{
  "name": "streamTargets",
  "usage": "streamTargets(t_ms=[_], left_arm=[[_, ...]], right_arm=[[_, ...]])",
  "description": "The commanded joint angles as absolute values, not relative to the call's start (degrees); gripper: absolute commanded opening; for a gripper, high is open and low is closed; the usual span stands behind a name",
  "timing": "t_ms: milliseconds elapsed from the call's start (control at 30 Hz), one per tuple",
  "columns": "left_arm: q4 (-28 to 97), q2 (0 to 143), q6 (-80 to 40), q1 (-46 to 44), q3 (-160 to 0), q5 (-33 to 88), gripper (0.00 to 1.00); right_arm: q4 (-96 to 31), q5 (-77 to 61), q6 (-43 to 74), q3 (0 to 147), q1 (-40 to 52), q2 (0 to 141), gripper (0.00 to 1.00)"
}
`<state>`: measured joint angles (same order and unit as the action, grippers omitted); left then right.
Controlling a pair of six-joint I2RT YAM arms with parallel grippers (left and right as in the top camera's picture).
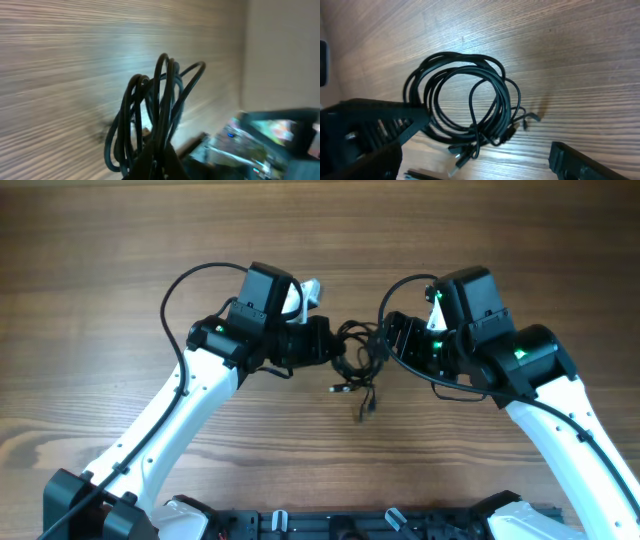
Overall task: Untangle cables
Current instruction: 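Lift the grasped cables and hold them between both grippers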
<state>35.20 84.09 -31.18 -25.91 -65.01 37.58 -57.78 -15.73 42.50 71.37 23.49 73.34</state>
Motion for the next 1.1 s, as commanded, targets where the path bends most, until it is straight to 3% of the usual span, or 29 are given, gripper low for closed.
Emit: streamTargets(t_ms=[0, 133, 300, 500, 700, 800, 933, 1067], left_arm=[[32.5, 83.4, -33.7, -25.6, -66.0, 48.4, 0.04], [31.0, 83.4, -34.1, -25.5, -66.0, 50.2, 0.04], [28.6, 83.4, -37.9, -24.1, -66.0, 55.4, 0.04], [23.9, 83.4, -41.1, -22.6, -66.0, 61.1, 0.04], [23.7, 83.4, -41.2, -22.3, -66.0, 61.3, 0.04], [23.7, 83.4, -41.2, -22.3, -66.0, 61.3, 0.04], [23.7, 83.4, -41.2, -22.3, -66.0, 61.2, 0.04], [24.0, 83.4, -41.0, -22.3, -66.0, 58.2, 0.04]], right_arm=[[-58.5, -11.4, 40.0, 71.9, 23.8, 73.7, 0.9], [-60.1, -6.6, 40.0, 71.9, 23.8, 73.7, 0.82], [-60.4, -6.3, 39.0, 71.9, 23.8, 73.7, 0.81], [-60.7, -6.8, 39.0, 71.9, 23.8, 74.5, 0.61], [-60.4, -12.1, 39.0, 71.9, 23.8, 77.4, 0.59], [-60.4, -12.5, 39.0, 71.9, 23.8, 78.8, 0.45], [-60.1, -13.9, 39.0, 71.9, 23.8, 80.1, 0.06], [-59.9, -14.3, 39.0, 72.7, 23.8, 79.4, 0.04]])
